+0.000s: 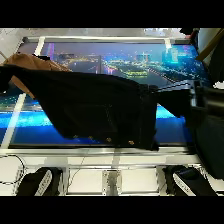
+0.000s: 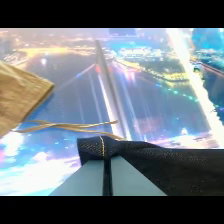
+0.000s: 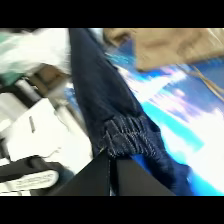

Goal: Fold the clothes and pants, and hang the long-sleeved shirts on hangers.

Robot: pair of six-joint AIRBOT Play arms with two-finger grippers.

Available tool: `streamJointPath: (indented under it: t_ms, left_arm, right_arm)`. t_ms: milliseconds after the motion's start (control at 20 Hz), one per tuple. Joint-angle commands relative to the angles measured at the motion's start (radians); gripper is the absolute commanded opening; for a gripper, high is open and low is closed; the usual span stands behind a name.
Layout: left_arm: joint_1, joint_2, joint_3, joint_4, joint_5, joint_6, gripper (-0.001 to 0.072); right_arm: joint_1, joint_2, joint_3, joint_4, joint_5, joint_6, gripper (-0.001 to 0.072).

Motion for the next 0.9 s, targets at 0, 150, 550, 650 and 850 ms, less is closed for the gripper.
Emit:
streamJointPath:
  t_ms: [0, 150, 550, 650, 850]
  left_arm:
    - [-0.08, -0.177, 0.034, -0.031, 0.099, 0.007, 0.0016]
    - [-0.222, -0.41, 0.034, 0.055, 0.32, 0.006, 0.0016]
    - [-0.313, -0.842, 0.034, 0.088, 0.772, -0.087, 0.0016]
    - [-0.314, -0.851, 0.034, 0.089, 0.772, -0.082, 0.0017]
    - [-0.314, -0.735, 0.034, 0.193, 0.678, -0.083, 0.0017]
  right_arm:
    - [0.006, -0.063, -0.169, -0.068, -0.154, 0.033, 0.0022]
    - [0.006, -0.263, -0.259, -0.061, -0.411, -0.06, 0.0022]
    - [0.003, -0.995, 0.084, -0.01, -0.798, -0.162, 0.0022]
    - [0.002, -1.099, 0.213, -0.032, -0.782, -0.165, 0.0023]
    - [-0.063, -1.083, 0.315, -0.176, -0.602, -0.164, 0.0024]
